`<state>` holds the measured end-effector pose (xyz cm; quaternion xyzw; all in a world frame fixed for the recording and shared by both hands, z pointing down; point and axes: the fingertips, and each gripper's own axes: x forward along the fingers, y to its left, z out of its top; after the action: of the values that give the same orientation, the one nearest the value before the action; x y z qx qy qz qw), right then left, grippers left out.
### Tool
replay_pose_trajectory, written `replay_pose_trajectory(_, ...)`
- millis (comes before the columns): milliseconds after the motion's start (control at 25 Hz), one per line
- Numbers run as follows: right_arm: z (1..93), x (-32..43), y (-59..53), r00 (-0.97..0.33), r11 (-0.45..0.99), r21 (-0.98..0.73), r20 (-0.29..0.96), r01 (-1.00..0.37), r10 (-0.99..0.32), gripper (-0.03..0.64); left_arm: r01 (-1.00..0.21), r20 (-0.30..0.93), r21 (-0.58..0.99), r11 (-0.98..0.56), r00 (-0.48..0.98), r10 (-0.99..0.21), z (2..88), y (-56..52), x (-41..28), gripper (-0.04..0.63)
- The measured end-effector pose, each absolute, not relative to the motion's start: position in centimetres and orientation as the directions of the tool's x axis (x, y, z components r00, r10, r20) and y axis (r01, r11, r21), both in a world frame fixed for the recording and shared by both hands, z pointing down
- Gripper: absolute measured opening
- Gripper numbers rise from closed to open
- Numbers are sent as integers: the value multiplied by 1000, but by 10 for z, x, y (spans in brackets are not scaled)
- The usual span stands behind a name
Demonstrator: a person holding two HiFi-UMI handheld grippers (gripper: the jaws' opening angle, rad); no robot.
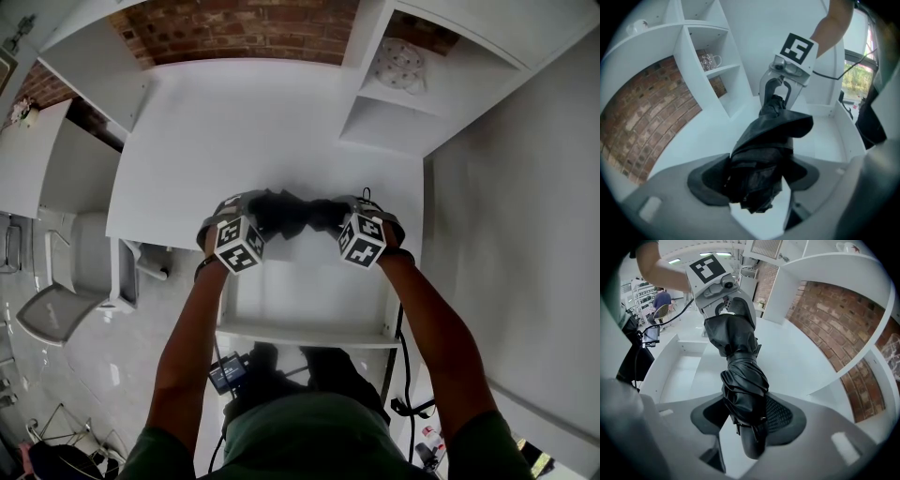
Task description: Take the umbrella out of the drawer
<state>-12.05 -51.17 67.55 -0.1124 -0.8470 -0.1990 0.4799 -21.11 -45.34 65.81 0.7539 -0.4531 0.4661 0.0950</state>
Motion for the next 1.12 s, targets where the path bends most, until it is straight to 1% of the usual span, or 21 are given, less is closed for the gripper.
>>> replay_pose_trajectory(160, 690, -120, -518, -475, 898, 210, 880, 387, 0, 224, -772, 797, -281, -571, 143, -586, 667, -459, -212, 322)
replay_pose_trajectory(200, 693, -120, -521, -465, 902, 203, 885, 382, -2, 225, -774, 789, -288, -564, 142, -597, 665, -463, -212, 297)
replay_pose_trajectory(240, 695, -119, -524, -461, 908, 199, 887, 369, -7, 224, -780, 776, -294, -552, 142, -614, 661, -467, -212, 226)
replay_pose_trajectory(280, 695, -120, -527, -464, 915, 198, 886, 351, -14, 209, -790, 762, -296, -537, 144, -631, 657, -471, -213, 179)
replay_pose_trajectory(320, 693, -121, -530, -474, 923, 199, 880, 329, -21, 193, -799, 751, -294, -524, 146, -644, 653, -473, -215, 155)
replay_pose_trajectory(360, 691, -122, -531, -486, 930, 200, 873, 309, -26, 162, -806, 744, -293, -515, 146, -652, 650, -474, -217, 145)
replay_pose_trajectory(440, 684, -123, -531, -501, 934, 204, 865, 292, -32, 139, -810, 735, -300, -504, 140, -663, 644, -474, -221, 144)
replay_pose_trajectory(600, 669, -121, -524, -520, 932, 223, 853, 285, -46, 135, -817, 708, -327, -475, 122, -696, 623, -464, -228, 141)
replay_pose_trajectory(840, 636, -118, -517, -568, 937, 255, 819, 238, -79, 132, -817, 654, -371, -441, 107, -749, 579, -443, -227, 106)
replay_pose_trajectory(960, 609, -118, -507, -615, 940, 277, 782, 197, -102, 122, -819, 621, -387, -424, 108, -777, 552, -427, -222, 91)
replay_pose_trajectory(1120, 558, -121, -487, -710, 942, 312, 691, 124, -135, 78, -822, 557, -417, -388, 107, -824, 510, -405, -217, 68)
